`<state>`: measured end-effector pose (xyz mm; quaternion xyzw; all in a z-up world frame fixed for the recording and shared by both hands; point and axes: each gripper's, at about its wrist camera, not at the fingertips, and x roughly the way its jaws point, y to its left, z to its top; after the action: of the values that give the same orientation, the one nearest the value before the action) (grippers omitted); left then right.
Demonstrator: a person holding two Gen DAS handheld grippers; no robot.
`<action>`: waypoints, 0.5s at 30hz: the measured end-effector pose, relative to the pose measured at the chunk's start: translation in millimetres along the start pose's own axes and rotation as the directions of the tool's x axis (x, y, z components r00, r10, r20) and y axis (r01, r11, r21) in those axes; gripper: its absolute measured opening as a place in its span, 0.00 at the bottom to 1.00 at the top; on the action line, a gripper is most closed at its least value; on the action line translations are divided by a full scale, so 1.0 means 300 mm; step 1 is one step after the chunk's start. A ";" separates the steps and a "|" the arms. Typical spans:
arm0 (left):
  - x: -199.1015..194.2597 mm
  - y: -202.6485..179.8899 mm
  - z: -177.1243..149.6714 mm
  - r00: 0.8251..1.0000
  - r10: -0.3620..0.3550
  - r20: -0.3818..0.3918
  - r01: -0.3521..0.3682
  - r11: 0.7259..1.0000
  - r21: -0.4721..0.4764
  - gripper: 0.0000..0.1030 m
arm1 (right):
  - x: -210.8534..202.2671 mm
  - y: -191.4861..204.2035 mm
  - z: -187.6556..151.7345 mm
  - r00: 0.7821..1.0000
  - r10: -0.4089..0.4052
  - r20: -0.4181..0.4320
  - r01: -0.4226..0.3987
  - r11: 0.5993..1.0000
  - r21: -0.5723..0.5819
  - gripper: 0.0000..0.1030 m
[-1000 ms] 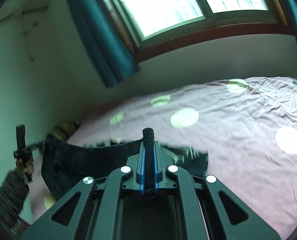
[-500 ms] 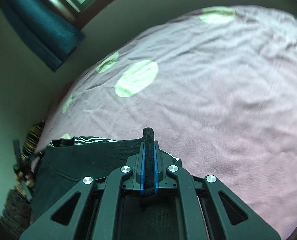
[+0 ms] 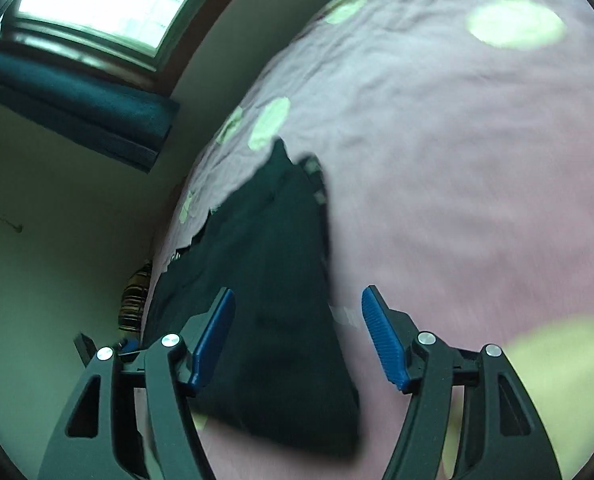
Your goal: Fold small clothes
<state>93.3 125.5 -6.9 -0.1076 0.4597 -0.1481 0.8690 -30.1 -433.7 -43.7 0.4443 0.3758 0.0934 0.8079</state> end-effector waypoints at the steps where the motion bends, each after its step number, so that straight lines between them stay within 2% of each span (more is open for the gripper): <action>1: -0.017 0.023 -0.037 1.000 -0.002 -0.007 0.002 1.000 -0.026 0.65 | -0.013 -0.026 -0.039 1.000 0.006 -0.003 -0.006 0.999 0.033 0.64; 4: -0.057 0.062 -0.147 1.000 -0.013 -0.020 0.012 0.997 -0.070 0.65 | -0.021 -0.057 -0.118 1.000 0.010 -0.016 -0.009 0.998 0.064 0.64; 8: -0.033 0.062 -0.196 0.997 -0.063 -0.039 0.059 0.993 -0.100 0.65 | -0.002 -0.024 -0.150 0.999 0.040 -0.017 -0.039 0.998 0.050 0.64; 9: -0.020 0.062 -0.192 0.996 -0.077 -0.036 0.073 0.991 -0.115 0.66 | 0.015 -0.013 -0.157 0.998 0.057 -0.030 -0.055 0.997 0.047 0.61; 10: -0.005 0.067 -0.186 0.995 -0.096 -0.033 0.090 0.986 -0.140 0.66 | 0.027 -0.003 -0.155 0.999 0.029 -0.027 -0.029 0.999 0.030 0.53; 11: 0.008 0.073 -0.180 0.994 -0.105 -0.029 0.099 0.982 -0.162 0.65 | 0.032 0.002 -0.156 1.000 -0.012 -0.024 0.012 1.000 0.010 0.38; 12: 0.033 0.075 -0.171 0.994 -0.106 -0.026 0.099 0.979 -0.179 0.62 | 0.036 0.005 -0.160 0.998 -0.049 -0.026 0.049 0.999 -0.017 0.29; 14: 0.073 0.077 -0.170 0.996 -0.073 -0.041 0.064 0.980 -0.189 0.53 | 0.028 0.005 -0.165 0.998 -0.066 -0.014 0.066 0.997 -0.046 0.23; 15: 0.093 0.081 -0.174 0.996 -0.065 -0.056 0.053 0.979 -0.197 0.52 | 0.024 -0.006 -0.169 0.998 -0.064 -0.012 0.063 0.996 -0.064 0.22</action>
<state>68.8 135.7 -65.1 -0.2011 0.4954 -0.1313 0.8348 -60.4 -398.4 -65.2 0.4057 0.3923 0.0828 0.8214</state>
